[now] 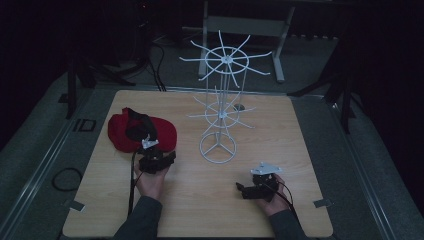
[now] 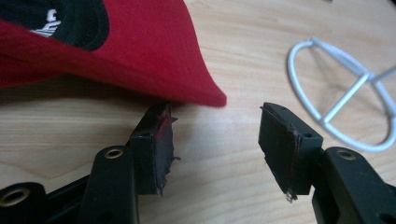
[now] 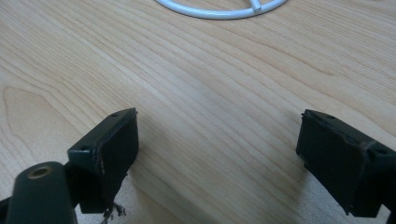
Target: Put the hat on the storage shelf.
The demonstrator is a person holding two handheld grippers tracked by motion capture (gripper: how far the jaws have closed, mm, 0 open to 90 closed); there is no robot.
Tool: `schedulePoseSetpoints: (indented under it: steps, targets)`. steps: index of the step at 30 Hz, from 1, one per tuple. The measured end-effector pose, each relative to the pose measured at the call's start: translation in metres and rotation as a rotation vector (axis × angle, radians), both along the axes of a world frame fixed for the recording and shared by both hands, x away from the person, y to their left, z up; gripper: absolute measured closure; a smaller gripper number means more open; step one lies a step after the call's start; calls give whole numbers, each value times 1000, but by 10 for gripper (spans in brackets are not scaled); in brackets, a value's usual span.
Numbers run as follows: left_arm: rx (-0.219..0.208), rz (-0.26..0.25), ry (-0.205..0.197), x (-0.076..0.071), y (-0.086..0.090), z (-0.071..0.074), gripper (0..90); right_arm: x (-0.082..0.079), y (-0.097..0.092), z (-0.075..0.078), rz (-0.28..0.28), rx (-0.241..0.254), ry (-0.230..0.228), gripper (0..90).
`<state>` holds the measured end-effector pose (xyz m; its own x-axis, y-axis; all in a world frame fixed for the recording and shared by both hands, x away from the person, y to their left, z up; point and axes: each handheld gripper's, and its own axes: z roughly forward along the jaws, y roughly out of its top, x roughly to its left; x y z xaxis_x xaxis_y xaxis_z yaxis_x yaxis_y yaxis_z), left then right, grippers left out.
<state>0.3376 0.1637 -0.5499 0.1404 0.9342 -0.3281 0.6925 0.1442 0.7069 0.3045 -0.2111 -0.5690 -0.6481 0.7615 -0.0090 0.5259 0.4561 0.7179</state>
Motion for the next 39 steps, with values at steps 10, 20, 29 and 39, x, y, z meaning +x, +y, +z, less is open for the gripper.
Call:
schedulePoseSetpoints:
  steps: [10, 20, 29, 39]
  targets:
    - [-51, 75, -3, 3, 12, 4, 486, 0, 0, 0, 0, 0, 0, 128]
    - [3, 111, 15, -10, 44, 10, 530, 0, 0, 0, 0, 0, 0, 128]
    - [-34, 156, 3, -5, 62, 11, 472, 0, 0, 0, 0, 0, 0, 128]
    - [-94, 169, 41, 19, 52, -2, 459, 0, 0, 0, 0, 0, 0, 128]
